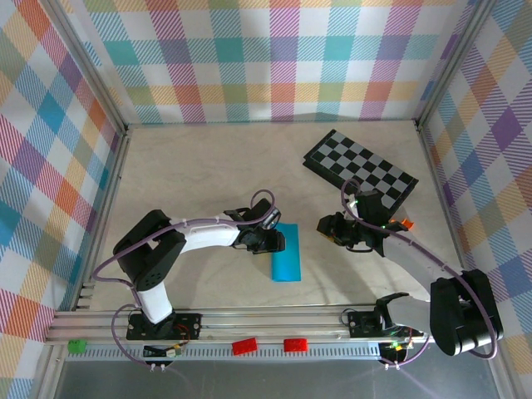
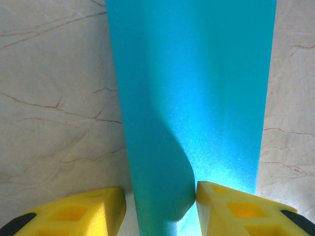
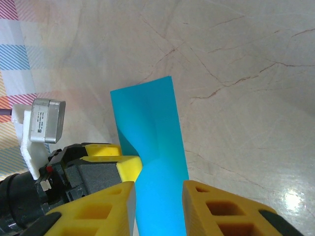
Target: Fold a paper plane with a square sheet of paper (pick it up from the middle)
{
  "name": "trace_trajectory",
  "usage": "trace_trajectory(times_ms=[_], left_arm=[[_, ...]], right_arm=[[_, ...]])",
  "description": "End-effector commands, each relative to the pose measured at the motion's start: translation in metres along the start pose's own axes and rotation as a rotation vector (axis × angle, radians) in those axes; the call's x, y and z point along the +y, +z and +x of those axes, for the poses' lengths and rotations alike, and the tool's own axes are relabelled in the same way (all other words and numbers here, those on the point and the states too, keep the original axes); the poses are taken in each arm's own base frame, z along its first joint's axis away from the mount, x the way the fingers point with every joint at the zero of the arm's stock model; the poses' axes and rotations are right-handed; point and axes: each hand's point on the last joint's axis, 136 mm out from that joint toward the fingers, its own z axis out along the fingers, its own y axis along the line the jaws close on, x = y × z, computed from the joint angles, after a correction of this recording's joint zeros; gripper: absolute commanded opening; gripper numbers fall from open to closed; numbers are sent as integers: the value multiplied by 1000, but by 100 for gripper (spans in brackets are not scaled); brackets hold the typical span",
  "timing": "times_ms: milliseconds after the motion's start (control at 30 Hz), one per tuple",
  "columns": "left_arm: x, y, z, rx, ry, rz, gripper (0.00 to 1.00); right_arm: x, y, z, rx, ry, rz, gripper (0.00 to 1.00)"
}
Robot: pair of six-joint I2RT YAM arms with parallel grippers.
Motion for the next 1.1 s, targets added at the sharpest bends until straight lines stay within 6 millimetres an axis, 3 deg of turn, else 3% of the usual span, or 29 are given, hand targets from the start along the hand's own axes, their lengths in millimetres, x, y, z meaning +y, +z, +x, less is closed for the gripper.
trace_trajectory(times_ms=[0, 1067], left_arm=[[43, 37, 13, 24, 7, -153, 46], [42, 51, 18, 56, 20, -131, 47]], right_arm=[[-4, 5, 6, 30, 25, -13, 31], [-8, 13, 14, 85, 44, -26, 33]])
